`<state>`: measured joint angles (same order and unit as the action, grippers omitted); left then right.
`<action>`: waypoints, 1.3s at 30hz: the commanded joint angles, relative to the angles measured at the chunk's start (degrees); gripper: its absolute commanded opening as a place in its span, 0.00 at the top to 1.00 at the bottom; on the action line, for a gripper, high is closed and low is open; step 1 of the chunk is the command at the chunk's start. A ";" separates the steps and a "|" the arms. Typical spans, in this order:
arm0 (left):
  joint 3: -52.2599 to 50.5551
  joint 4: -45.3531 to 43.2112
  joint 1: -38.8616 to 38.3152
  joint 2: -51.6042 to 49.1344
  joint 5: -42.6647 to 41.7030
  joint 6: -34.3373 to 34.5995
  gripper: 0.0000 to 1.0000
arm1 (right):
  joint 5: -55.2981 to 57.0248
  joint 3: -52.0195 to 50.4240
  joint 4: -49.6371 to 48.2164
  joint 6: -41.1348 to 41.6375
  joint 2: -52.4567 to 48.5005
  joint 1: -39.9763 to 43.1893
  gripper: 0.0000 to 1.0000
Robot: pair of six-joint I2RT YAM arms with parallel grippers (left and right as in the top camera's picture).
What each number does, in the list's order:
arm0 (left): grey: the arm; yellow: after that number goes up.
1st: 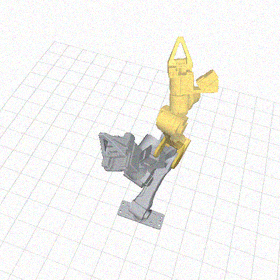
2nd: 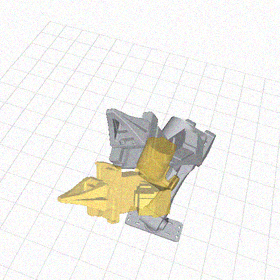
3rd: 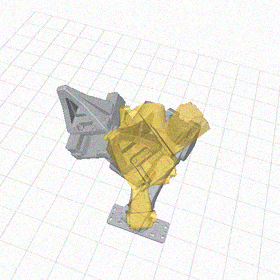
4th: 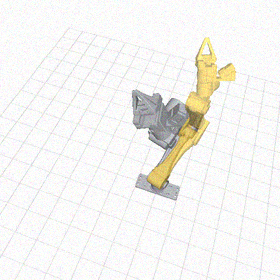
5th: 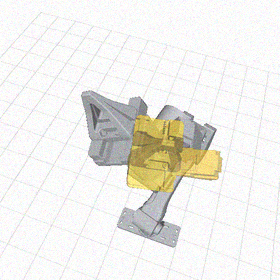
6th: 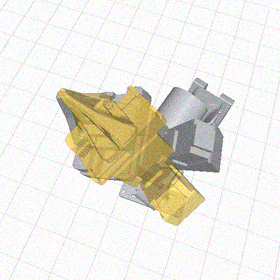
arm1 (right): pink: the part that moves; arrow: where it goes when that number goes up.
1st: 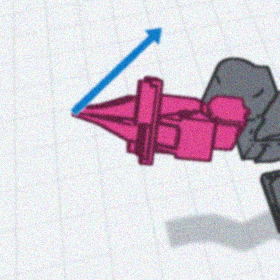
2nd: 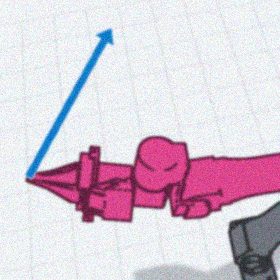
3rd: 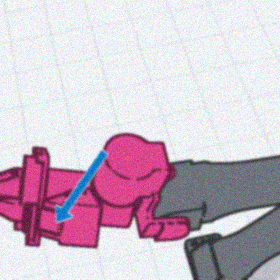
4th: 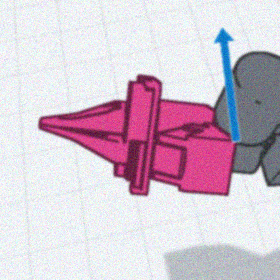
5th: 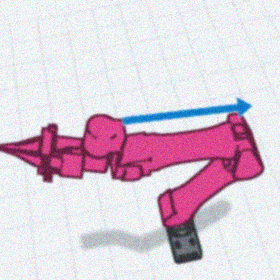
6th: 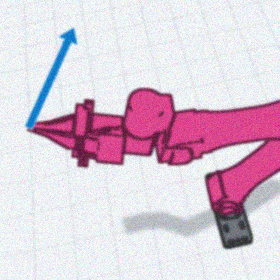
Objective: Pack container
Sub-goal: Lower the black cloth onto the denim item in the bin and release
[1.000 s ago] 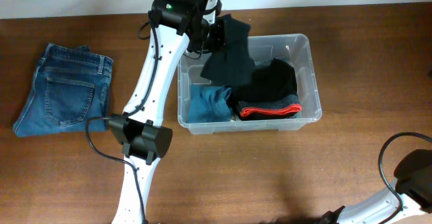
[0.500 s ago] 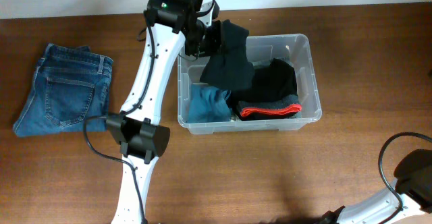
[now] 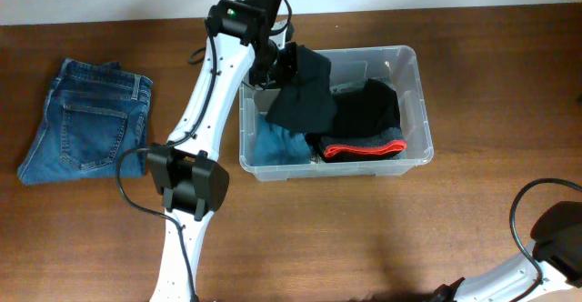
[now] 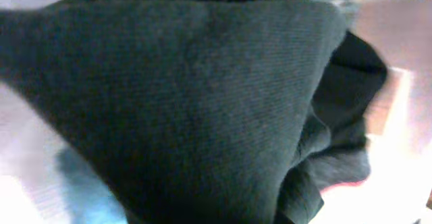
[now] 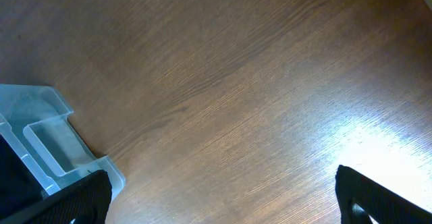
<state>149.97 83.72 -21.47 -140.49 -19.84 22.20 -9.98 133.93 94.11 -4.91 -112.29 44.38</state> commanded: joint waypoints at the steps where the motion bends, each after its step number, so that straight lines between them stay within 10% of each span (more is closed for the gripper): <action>1: -1.46 1.16 0.22 0.76 9.99 0.55 0.99 | 0.09 0.09 -0.02 -0.15 -0.04 -0.07 0.02; 9: -7.21 0.02 0.22 0.76 11.78 0.52 0.94 | 0.09 0.09 -0.02 -0.15 -0.04 -0.07 0.02; 14: -9.46 -0.98 0.26 0.76 12.02 0.50 0.44 | 0.09 0.09 -0.02 -0.15 -0.04 -0.07 0.02; 28: -1.36 2.21 0.15 3.69 18.88 0.48 0.25 | 0.09 0.09 -0.02 -0.15 -0.04 -0.07 0.02; 33: -1.36 3.98 0.15 3.85 19.23 0.46 0.32 | 0.09 0.09 -0.04 -0.15 -0.04 -0.07 0.02; 37: -1.38 5.75 -0.02 3.78 19.23 0.46 0.97 | 0.09 0.09 -0.02 -0.15 -0.04 -0.07 0.02; 39: -1.66 6.67 -0.66 3.78 19.26 0.02 0.99 | 0.09 0.09 -0.02 -0.15 -0.04 -0.07 0.02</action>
<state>147.46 89.41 -21.47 -139.28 -1.45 22.76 -9.98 133.93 94.11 -4.97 -112.29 44.38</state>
